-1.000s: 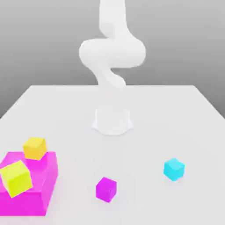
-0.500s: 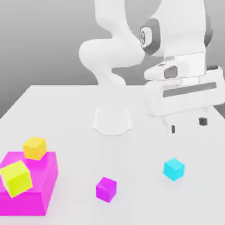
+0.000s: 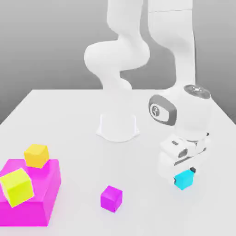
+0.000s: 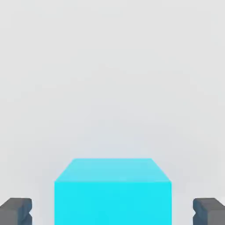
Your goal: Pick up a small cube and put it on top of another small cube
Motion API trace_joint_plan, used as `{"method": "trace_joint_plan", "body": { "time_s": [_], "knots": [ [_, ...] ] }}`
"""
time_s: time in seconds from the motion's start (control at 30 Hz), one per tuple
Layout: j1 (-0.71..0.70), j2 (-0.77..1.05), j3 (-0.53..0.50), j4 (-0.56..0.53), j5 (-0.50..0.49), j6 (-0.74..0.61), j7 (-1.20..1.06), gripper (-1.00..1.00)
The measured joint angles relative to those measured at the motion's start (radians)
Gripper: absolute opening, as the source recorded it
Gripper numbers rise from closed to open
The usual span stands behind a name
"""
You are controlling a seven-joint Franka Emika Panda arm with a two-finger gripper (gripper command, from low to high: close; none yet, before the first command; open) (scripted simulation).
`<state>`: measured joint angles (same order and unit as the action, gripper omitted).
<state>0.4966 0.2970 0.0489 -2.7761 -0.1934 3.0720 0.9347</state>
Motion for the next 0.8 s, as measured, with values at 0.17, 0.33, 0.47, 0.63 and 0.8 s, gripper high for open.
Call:
{"method": "trace_joint_plan", "body": {
  "time_s": [0.17, 0.33, 0.47, 0.63, 0.8],
  "knots": [
    [-0.003, -0.004, 0.001, -0.001, -0.009, -0.003, 0.007, -1.0],
    [-0.065, -0.163, 0.089, -0.033, 0.096, -0.13, -0.073, -1.0],
    [-0.137, -0.279, 0.075, -0.041, 0.169, -0.236, -0.149, -1.0],
    [-0.289, -0.368, -0.034, -0.011, 0.164, -0.35, -0.22, -1.0],
    [-0.418, -0.451, -0.154, 0.021, 0.131, -0.462, -0.274, -1.0]
  ]
}}
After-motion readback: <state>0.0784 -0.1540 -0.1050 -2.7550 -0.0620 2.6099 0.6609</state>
